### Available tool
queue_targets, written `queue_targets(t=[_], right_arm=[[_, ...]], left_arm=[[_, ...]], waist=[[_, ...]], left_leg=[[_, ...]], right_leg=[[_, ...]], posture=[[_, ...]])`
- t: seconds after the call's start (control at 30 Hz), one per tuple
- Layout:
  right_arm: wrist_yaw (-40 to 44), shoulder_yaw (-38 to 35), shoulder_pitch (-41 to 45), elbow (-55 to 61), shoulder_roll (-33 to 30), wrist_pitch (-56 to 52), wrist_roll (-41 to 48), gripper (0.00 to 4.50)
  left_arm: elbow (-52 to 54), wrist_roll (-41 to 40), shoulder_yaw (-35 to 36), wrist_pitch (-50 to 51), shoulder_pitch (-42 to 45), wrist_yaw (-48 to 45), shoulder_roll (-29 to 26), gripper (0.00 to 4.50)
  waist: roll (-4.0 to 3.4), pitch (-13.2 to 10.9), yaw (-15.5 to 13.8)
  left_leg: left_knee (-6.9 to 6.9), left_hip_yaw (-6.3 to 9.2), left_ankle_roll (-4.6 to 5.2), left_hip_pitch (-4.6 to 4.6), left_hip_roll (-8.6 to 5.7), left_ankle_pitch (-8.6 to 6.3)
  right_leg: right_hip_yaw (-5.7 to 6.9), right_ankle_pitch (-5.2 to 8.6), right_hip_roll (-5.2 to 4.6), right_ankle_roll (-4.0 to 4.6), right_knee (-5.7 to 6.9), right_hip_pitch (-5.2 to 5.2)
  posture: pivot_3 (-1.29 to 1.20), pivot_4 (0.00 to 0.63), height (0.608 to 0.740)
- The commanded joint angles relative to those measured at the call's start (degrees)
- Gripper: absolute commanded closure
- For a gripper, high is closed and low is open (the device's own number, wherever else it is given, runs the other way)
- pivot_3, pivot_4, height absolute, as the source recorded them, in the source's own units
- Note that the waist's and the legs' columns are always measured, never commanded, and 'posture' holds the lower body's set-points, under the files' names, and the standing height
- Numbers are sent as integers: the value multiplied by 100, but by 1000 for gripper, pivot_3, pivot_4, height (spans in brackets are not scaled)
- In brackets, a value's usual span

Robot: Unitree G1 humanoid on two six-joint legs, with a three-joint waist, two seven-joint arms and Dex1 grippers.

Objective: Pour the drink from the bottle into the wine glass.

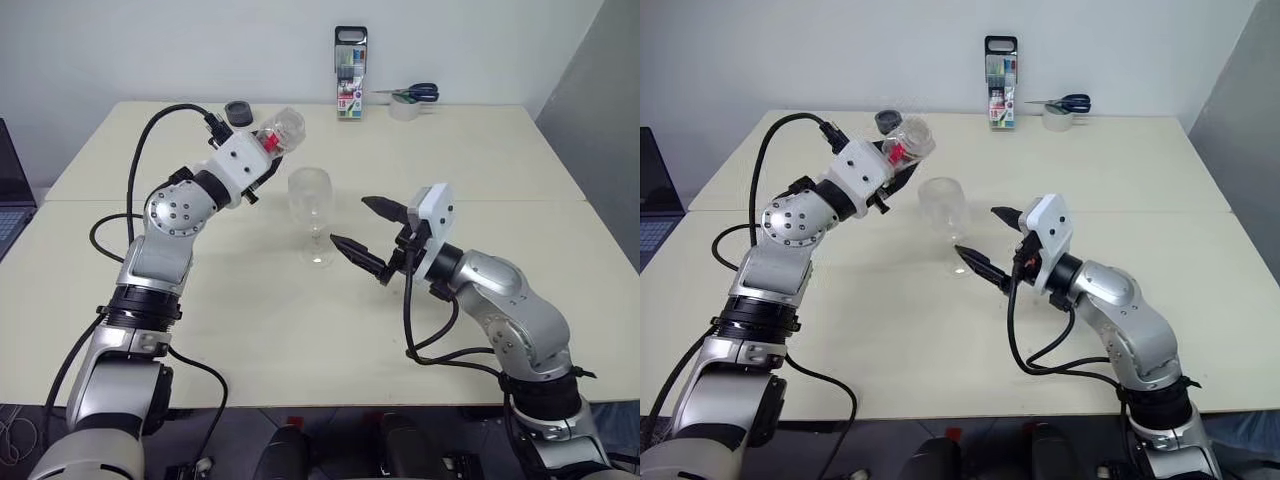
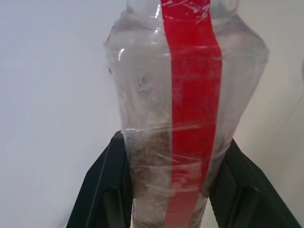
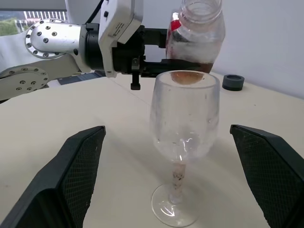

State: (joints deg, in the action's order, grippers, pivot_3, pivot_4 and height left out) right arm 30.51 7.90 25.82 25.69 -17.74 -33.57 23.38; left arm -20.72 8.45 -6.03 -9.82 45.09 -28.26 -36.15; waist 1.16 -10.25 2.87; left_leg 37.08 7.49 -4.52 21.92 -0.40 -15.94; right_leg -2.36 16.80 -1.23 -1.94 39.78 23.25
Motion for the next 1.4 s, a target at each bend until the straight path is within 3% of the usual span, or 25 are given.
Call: queue_targets(t=[0.03, 0.43, 1.4], right_arm=[[-92, -53, 150, 148, 42, 85, -32, 0], [136, -109, 343, 84, -140, -213, 223, 0], [240, -43, 418, 289, -186, -387, 379, 0]], left_arm=[[-174, 291, 47, -795, 311, 131, -235, 2812], [-1058, 1166, -182, -2366, 593, 425, -566, 2812], [-2117, 2402, -482, -3283, 1443, 1462, -872, 2812]], waist=[[0, 0, 2], [0, 0, 32], [-1, 0, 41]], left_leg=[[0, 1, 1, 1, 0, 0], [1, 3, 16, 0, -2, -9], [3, 3, 20, 1, -3, -10]], right_leg=[[1, 0, 0, 0, 0, 0], [2, 0, 0, 0, 5, 1], [4, 0, 0, 0, 11, 2]], posture=[[0, 150, 740], [0, 150, 740], [0, 150, 740]])
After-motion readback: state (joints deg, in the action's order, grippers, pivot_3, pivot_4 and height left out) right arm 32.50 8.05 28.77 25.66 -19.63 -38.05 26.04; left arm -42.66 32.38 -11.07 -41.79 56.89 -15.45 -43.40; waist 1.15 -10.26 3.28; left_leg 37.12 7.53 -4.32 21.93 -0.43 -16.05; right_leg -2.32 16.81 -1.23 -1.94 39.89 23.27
